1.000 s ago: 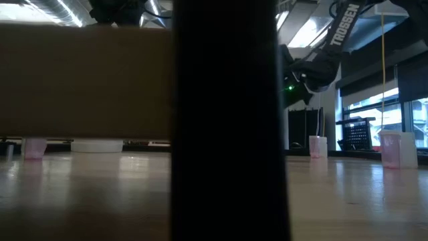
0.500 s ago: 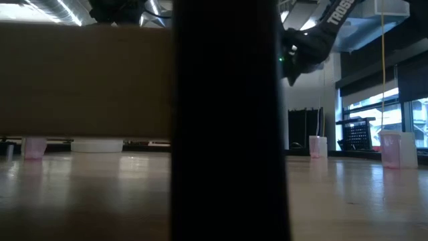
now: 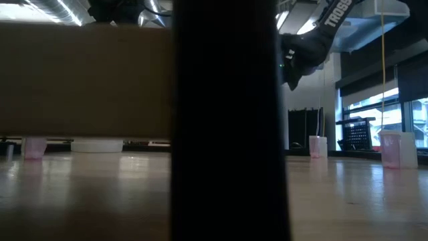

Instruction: Pick and place medicine bottles onto shelf by color

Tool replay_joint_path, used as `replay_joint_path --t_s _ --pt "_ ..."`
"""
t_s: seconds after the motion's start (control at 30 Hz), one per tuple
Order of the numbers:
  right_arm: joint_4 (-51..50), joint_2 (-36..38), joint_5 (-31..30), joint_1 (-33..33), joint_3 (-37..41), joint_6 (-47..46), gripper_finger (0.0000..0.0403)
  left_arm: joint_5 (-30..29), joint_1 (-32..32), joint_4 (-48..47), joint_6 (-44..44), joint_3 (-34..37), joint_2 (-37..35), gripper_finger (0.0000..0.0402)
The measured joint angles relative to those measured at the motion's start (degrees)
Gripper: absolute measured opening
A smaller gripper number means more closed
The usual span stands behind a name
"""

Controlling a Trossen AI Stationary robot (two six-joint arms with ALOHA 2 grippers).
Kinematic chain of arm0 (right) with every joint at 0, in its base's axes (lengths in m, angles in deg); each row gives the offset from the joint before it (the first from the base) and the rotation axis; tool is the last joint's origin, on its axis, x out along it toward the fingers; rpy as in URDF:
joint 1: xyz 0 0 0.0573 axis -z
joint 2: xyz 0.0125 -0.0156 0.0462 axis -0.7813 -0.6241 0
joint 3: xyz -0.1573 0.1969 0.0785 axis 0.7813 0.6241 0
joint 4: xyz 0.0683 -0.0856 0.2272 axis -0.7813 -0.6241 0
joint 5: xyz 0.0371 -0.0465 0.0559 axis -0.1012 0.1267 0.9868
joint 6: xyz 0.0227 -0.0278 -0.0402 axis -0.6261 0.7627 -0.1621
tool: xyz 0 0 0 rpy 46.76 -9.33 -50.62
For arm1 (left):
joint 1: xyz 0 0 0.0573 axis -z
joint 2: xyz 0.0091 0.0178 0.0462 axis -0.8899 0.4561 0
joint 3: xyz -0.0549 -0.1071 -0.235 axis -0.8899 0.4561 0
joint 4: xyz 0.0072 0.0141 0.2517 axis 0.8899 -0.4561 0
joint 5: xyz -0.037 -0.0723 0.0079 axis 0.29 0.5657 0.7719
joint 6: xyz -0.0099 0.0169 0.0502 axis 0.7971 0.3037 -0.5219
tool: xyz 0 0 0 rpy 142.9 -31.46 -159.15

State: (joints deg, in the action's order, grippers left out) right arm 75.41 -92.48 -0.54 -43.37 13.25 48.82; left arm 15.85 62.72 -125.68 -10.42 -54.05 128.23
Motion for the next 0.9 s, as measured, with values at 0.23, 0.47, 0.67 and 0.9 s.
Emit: replay_joint_path --t_s 0.23,0.47,0.67,0.9 --pt "3.2 -2.3 2.6 -1.1 0.0 -1.5 0.0114 0.0 0.0 0.0 0.0 0.0 0.0 0.0202" --pt "3.6 -2.8 4.6 -1.6 0.0 -1.6 0.0114 0.0 0.0 0.0 -0.1 0.0 0.0 0.0202" --pt "4.8 -4.8 5.6 -1.6 0.1 -1.7 0.0114 0.0 0.0 0.0 -0.1 0.0 0.0 0.0202" --pt "5.2 -6.4 7.4 -1.6 0.1 -0.2 0.0114 0.0 0.0 0.0 0.0 0.0 0.0 0.0202"
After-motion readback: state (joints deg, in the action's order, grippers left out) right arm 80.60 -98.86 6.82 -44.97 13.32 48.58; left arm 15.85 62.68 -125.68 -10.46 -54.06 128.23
